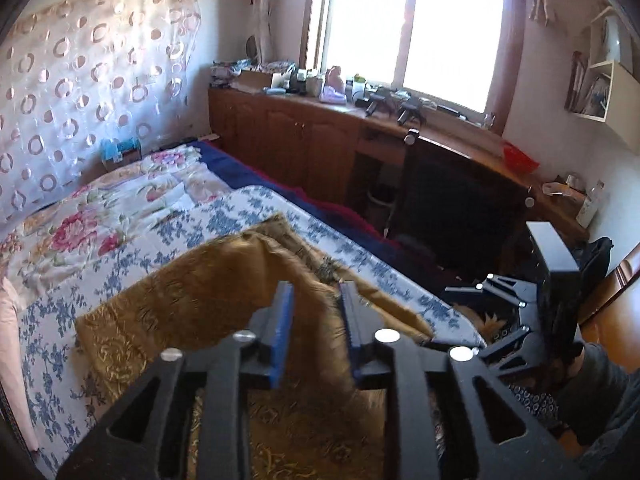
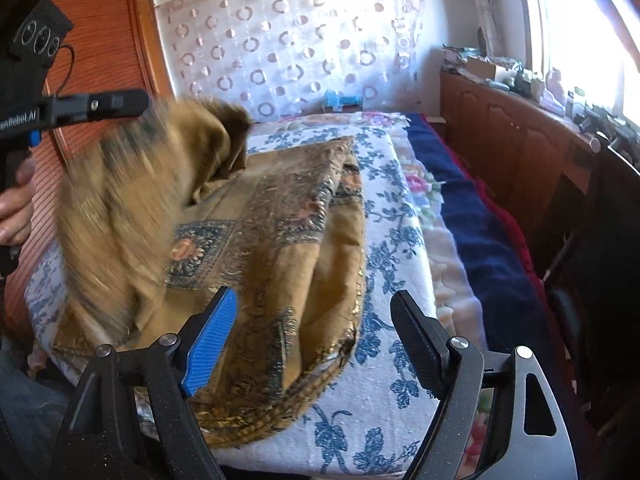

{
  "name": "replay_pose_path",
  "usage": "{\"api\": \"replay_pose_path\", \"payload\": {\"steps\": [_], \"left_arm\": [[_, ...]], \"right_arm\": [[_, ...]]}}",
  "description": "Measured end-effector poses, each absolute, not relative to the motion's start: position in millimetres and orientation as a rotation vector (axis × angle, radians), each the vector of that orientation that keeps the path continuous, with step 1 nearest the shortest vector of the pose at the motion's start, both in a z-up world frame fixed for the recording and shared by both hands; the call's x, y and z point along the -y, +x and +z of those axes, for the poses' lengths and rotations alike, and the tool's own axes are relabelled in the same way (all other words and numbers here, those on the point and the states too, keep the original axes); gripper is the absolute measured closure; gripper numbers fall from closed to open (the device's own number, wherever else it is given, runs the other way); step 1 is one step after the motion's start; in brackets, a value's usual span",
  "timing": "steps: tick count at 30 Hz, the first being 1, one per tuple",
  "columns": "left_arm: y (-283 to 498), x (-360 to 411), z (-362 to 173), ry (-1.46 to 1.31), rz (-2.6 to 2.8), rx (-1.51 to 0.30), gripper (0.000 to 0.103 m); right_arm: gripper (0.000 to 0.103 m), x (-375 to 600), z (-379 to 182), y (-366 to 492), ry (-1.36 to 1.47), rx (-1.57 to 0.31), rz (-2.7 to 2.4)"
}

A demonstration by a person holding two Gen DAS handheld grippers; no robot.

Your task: Fold small clothes

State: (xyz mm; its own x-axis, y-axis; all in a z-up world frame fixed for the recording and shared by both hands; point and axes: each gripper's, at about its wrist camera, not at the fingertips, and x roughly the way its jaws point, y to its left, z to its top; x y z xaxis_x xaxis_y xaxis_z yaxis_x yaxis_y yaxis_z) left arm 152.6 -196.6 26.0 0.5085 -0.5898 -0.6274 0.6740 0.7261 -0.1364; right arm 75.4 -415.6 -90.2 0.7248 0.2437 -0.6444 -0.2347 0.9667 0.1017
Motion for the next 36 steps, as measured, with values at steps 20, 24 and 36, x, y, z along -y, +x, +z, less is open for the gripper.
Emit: {"api": "replay_pose_path", "payload": {"steps": [20, 24, 36], "left_arm": [[195, 86, -45, 0.135, -0.523, -0.799, 0.062], [208, 70, -63, 0.129, -0.496, -0.836, 0.062], [226, 46, -98, 0.101, -0.497, -0.887, 0.062]], "right_arm": [[0.024, 379, -61, 181, -0.100, -0.715, 0.321], [0.025, 361, -59, 214, -0.131, -0.734, 0.349], [0.044, 337, -73, 311, -0.069, -0.850, 0.407]]}}
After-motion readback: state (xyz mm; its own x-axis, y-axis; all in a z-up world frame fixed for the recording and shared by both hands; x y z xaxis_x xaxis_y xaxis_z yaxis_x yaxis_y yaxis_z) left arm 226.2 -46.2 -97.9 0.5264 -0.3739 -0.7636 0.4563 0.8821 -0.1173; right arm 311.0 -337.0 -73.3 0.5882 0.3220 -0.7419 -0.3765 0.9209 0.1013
